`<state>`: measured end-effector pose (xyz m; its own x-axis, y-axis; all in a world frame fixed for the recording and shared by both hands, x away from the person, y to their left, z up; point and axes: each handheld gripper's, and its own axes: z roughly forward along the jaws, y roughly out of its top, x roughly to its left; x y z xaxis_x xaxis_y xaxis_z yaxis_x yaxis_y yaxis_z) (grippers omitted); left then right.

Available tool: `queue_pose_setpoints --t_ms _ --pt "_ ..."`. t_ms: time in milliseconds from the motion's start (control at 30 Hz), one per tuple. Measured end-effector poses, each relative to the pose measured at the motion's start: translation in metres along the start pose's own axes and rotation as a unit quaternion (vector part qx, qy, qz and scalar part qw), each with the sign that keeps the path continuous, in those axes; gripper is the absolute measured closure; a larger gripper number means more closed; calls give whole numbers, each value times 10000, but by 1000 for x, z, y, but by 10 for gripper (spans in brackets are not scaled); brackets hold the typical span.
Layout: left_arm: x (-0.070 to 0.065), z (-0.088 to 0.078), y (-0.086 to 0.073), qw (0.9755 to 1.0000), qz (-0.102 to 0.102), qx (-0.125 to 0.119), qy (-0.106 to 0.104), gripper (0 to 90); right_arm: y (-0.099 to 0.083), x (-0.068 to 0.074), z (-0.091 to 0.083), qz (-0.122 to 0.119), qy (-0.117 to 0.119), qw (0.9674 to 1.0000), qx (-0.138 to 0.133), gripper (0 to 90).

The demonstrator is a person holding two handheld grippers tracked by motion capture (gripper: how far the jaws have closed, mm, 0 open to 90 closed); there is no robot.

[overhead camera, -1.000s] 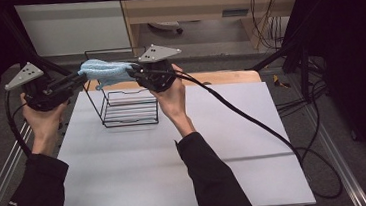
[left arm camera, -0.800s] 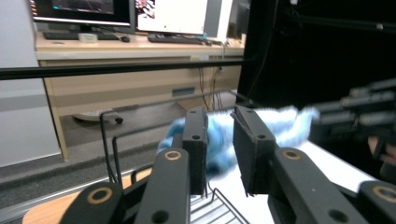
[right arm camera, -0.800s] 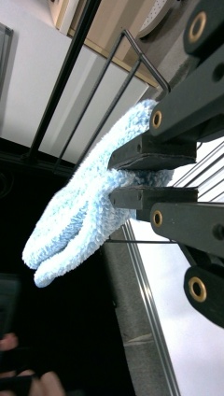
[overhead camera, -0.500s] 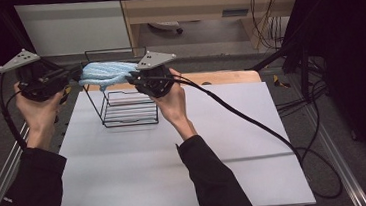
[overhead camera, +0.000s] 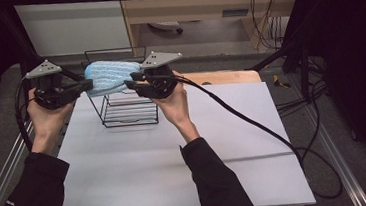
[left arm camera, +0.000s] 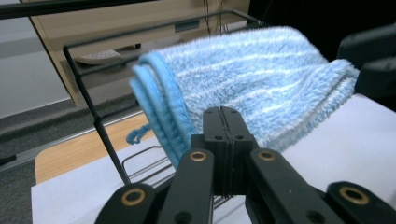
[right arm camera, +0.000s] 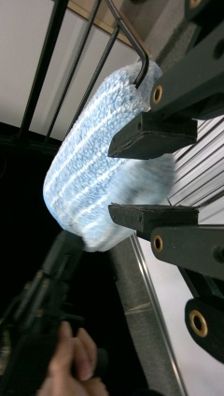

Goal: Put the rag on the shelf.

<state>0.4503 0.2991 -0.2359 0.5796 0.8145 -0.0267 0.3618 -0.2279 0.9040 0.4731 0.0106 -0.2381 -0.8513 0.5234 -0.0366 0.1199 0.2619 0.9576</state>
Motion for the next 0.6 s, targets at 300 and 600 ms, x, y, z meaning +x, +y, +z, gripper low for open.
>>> queue_pose_setpoints --t_ms 300,600 --pt "0 13 -16 9999 38 131 -35 895 -13 -5 15 391 24 9981 481 849" --pt "4 29 -25 9999 -131 59 6 895 -32 -18 26 529 -229 9971 492 882"
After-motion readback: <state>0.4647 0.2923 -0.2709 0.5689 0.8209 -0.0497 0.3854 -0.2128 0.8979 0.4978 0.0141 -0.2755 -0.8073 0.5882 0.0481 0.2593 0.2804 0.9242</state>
